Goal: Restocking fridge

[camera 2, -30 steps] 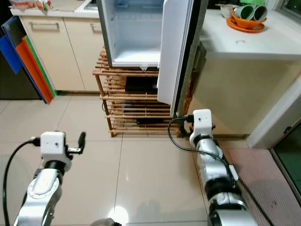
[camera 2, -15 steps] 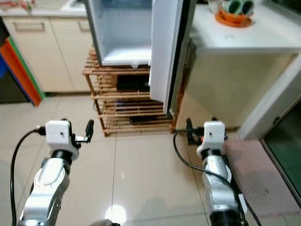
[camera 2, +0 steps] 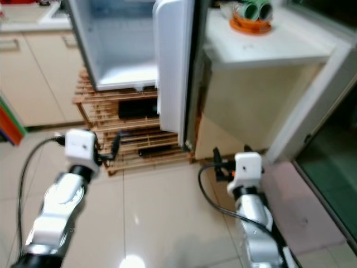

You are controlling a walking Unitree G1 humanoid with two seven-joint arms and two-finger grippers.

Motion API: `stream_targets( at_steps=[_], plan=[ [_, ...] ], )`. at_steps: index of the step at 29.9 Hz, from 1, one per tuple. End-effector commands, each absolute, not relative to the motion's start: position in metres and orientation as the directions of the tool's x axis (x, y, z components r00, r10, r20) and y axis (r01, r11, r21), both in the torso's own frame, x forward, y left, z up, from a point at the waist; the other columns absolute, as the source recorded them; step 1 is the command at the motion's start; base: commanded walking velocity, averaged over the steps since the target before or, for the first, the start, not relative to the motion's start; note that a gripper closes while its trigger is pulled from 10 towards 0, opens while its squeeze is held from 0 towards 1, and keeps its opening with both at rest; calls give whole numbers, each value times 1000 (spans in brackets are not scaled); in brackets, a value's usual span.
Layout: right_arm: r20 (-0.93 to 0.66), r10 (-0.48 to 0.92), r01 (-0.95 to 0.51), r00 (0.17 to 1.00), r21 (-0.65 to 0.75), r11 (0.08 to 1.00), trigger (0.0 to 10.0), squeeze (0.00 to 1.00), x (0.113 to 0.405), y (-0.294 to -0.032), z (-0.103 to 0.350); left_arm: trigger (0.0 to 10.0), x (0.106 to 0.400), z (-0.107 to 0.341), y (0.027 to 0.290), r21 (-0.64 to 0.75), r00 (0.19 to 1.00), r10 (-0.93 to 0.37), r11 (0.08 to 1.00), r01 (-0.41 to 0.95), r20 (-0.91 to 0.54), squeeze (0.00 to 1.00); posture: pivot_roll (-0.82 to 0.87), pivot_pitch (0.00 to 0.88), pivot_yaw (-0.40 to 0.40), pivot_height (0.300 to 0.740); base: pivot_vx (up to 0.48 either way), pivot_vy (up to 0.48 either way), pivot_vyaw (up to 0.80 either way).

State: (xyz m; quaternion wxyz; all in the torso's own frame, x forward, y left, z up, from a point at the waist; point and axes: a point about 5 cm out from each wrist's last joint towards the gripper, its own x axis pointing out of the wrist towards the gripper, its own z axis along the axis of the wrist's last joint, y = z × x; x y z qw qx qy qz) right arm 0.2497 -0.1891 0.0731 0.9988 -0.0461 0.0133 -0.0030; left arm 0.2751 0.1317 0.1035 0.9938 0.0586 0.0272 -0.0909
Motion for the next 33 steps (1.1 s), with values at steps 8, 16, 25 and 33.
stream_targets(
  at_steps=[8,16,25,33],
  plan=[
    [-50,8,-12,999,-81,997,10000,102,262,-187,75,10000,276,100,146,116,989,-114,986,124,-90,0,-51,0,14,740,0,0,0],
    [-67,25,-30,997,-73,997,10000,102,260,-183,71,10000,275,101,146,123,991,-118,984,126,-67,0,-49,0,12,740,322,0,0],
    [-77,31,-37,997,-66,997,10000,102,262,-181,68,10000,274,100,143,112,989,-135,984,141,-63,0,-56,0,14,740,477,0,0],
    [-81,42,-48,996,-67,997,10000,102,263,-180,68,10000,273,98,144,95,991,-113,988,119,-68,0,-55,0,11,740,461,0,0]
  ],
)
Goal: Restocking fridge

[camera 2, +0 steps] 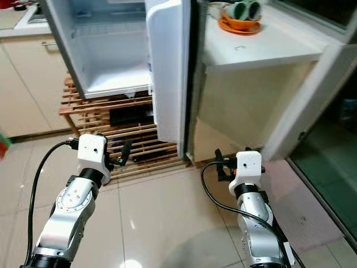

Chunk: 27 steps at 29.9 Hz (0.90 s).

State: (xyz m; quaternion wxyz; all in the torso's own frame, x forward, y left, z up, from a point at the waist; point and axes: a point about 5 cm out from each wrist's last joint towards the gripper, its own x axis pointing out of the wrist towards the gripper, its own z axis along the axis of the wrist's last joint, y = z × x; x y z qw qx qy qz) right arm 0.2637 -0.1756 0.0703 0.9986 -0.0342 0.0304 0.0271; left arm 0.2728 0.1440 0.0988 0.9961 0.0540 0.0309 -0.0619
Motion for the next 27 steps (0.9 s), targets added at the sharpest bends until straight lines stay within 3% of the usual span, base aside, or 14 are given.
stream_targets(
  at_steps=[1,8,18,22,27],
  plan=[
    [-82,43,-49,996,-67,997,10000,102,263,-180,68,10000,273,98,144,94,992,-107,989,113,-65,0,-56,0,11,740,431,0,0],
    [-85,40,-45,996,-60,997,10000,106,264,-180,67,10000,274,98,148,108,994,-82,990,89,-72,0,-59,0,16,740,62,0,0],
    [-125,25,-25,992,0,1000,10000,102,291,-178,66,10000,275,98,146,98,994,-84,991,91,-72,0,-62,0,14,740,0,0,0],
    [-126,51,-49,991,20,999,10000,98,305,-167,68,10000,274,97,148,106,994,-72,991,81,-79,0,-48,0,9,740,0,0,0],
    [-110,149,-145,983,45,988,10000,102,323,-132,76,10000,267,95,162,144,993,-46,988,62,-110,0,2,0,-11,740,0,0,0]
  ],
)
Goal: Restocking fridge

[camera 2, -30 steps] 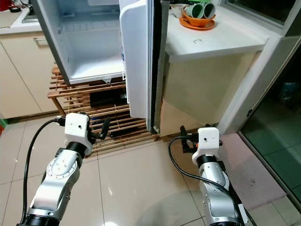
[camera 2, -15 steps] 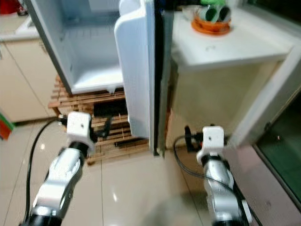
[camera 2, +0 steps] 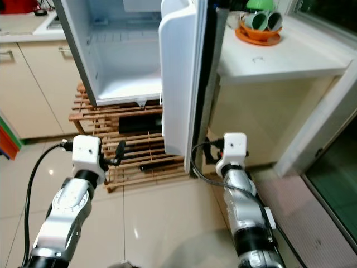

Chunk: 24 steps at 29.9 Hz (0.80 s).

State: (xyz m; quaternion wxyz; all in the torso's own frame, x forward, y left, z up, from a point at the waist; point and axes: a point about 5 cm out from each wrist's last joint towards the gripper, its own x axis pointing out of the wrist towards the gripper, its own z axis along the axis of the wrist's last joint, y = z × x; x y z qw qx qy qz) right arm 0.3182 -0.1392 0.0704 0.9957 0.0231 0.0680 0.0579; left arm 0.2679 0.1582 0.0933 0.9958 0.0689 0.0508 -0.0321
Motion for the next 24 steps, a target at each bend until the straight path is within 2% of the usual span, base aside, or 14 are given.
stream_targets(
  at_steps=[1,5,8,12,14,15,18,22,24],
  plan=[
    [-106,174,-170,979,48,984,10000,102,327,-123,78,10000,264,96,166,149,993,-38,987,55,-114,0,11,1,-17,740,0,0,0],
    [-65,285,-280,956,78,957,10000,102,334,-87,90,10000,251,96,175,156,992,-6,987,26,-127,0,42,15,-43,740,0,0,0],
    [40,463,-462,886,181,868,10000,102,328,-56,104,10000,244,88,175,154,988,7,988,17,-154,0,55,13,-57,740,0,0,0],
    [123,599,-611,791,181,770,10000,90,317,-33,121,10000,246,90,169,142,989,-20,989,41,-147,0,48,10,-61,740,0,0,0],
    [136,594,-609,793,176,773,10000,90,318,-37,125,10000,248,91,167,128,989,-30,991,49,-143,0,42,8,-60,740,0,0,0],
    [118,555,-568,823,175,805,10000,94,322,-49,124,10000,251,93,166,126,990,-34,991,52,-139,0,34,7,-59,740,0,0,0],
    [98,519,-529,849,156,834,10000,90,325,-61,120,10000,253,93,164,125,990,-36,991,54,-138,0,24,5,-58,740,0,0,0],
    [-32,356,-353,934,71,933,10000,86,327,-108,95,10000,259,92,159,123,990,-44,991,61,-138,0,4,0,-52,740,0,0,0],
    [-53,325,-322,944,54,945,10000,86,325,-118,90,10000,260,92,159,125,990,-47,990,65,-135,0,-2,0,-48,740,0,0,0]
  ],
)
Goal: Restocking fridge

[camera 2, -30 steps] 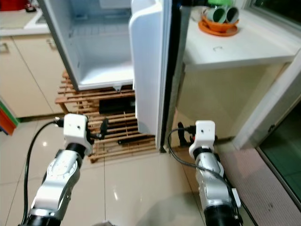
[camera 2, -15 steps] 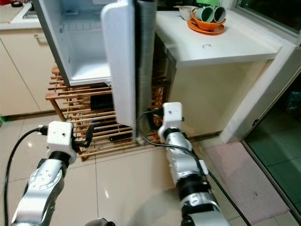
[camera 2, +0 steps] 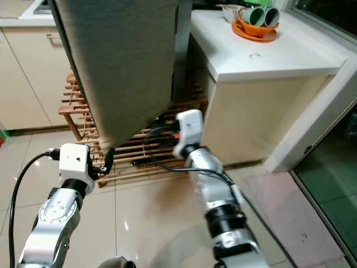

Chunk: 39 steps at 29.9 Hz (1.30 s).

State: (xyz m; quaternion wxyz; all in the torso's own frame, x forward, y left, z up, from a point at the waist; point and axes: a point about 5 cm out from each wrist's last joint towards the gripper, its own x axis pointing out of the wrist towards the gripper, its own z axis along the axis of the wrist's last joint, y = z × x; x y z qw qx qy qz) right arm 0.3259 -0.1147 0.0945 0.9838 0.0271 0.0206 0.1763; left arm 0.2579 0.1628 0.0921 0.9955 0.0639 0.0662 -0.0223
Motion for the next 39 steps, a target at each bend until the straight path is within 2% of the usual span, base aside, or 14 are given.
stream_targets(
  at_steps=[1,5,6,7,13,20,23,28,34,39],
  plan=[
    [-64,311,-308,948,48,950,10000,90,323,-123,88,10000,261,92,158,127,990,-49,990,66,-135,0,-3,0,-47,740,0,0,0],
    [-97,243,-243,965,9,970,10000,82,315,-141,80,10000,269,90,160,153,990,-31,987,52,-135,0,-7,0,-41,740,0,0,0],
    [-100,210,-211,973,-3,977,10000,86,313,-148,78,10000,272,89,161,156,991,-21,987,42,-132,0,-9,0,-37,740,0,0,0],
    [-117,125,-131,985,-42,991,10000,86,306,-167,71,10000,279,86,160,149,991,-19,988,39,-132,0,-18,0,-29,740,0,0,0],
    [-109,-15,8,994,-68,998,10000,82,287,-197,69,10000,286,89,159,129,993,-37,990,51,-108,0,-57,0,-7,740,0,0,0],
    [-99,-8,2,995,-64,998,10000,90,261,-187,66,10000,272,79,153,132,989,-123,982,134,-86,0,-80,0,7,740,0,0,0],
    [-113,-3,-4,994,-57,998,10000,90,257,-183,61,10000,272,75,155,129,991,-92,986,105,-99,0,-74,0,8,740,0,0,0],
    [-126,-39,36,991,-25,999,10000,86,263,-185,61,10000,277,78,161,110,995,-18,994,29,-98,0,-56,0,2,740,0,0,0],
    [-108,-18,15,994,-26,1000,10000,106,273,-181,67,10000,279,81,162,104,997,-14,994,23,-82,0,-51,0,-5,740,0,0,0],
    [-114,-20,16,993,-37,999,10000,122,279,-183,66,10000,281,81,160,101,996,-6,995,15,-87,0,-51,0,-7,740,0,192,710]
  ],
)
